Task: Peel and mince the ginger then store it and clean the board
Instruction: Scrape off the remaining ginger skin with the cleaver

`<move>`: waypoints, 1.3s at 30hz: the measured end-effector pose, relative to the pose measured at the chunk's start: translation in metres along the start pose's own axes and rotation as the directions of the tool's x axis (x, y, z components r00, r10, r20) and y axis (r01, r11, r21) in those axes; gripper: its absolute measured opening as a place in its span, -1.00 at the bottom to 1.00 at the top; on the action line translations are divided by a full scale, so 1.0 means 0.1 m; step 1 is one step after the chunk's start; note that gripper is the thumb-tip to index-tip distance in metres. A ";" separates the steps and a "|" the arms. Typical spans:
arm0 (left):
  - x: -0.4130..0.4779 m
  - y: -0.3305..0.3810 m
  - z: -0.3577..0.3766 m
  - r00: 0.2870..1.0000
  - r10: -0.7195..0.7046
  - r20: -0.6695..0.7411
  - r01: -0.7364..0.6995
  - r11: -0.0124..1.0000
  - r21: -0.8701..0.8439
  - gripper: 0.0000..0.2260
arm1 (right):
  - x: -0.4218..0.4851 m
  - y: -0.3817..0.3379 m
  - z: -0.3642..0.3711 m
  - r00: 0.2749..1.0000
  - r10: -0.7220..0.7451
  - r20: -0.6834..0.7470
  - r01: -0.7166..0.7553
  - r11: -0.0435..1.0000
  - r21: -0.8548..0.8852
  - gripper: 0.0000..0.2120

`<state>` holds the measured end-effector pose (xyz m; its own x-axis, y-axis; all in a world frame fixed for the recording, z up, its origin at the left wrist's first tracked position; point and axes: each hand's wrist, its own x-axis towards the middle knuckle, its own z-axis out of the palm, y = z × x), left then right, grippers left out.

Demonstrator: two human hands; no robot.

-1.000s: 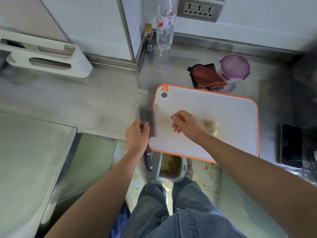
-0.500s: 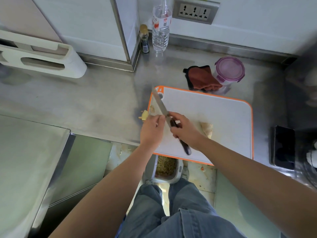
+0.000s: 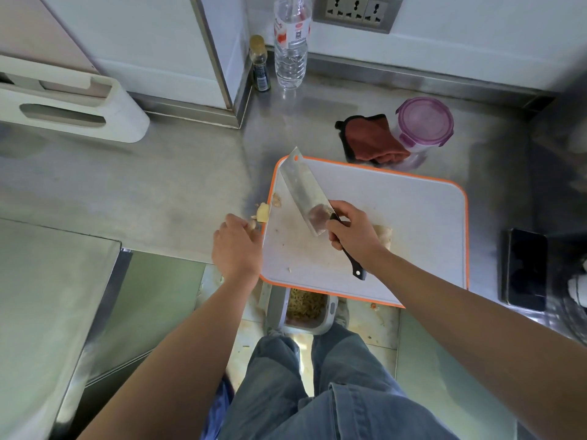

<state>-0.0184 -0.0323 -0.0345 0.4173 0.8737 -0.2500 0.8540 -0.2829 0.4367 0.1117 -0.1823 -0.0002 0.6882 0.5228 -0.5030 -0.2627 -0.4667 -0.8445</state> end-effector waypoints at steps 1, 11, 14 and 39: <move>0.02 0.00 -0.01 0.999 -0.036 -0.004 0.036 0.999 0.010 -0.76 | 0.00 0.00 0.00 1.000 -0.003 0.000 0.003 1.000 -0.009 -0.69; 0.12 0.18 0.12 0.981 0.195 0.009 -0.191 0.955 0.228 -0.64 | 0.01 0.04 -0.07 1.000 -0.028 -0.012 0.027 0.997 -0.069 -0.80; 0.16 0.15 0.15 0.975 0.215 0.054 -0.221 0.941 0.254 -0.69 | 0.01 0.05 -0.09 1.000 -0.015 -0.014 0.014 0.998 -0.061 -0.75; 0.06 -0.01 -0.04 0.995 0.069 0.065 -0.063 0.993 -0.098 -0.84 | -0.01 0.20 0.19 0.970 -0.241 0.029 0.239 0.929 -0.281 -0.72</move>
<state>-0.0181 -0.0256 -0.0328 0.4947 0.8244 -0.2750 0.7915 -0.2967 0.5343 0.0926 -0.1783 -0.0201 0.7115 0.6401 -0.2898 0.1107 -0.5095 -0.8533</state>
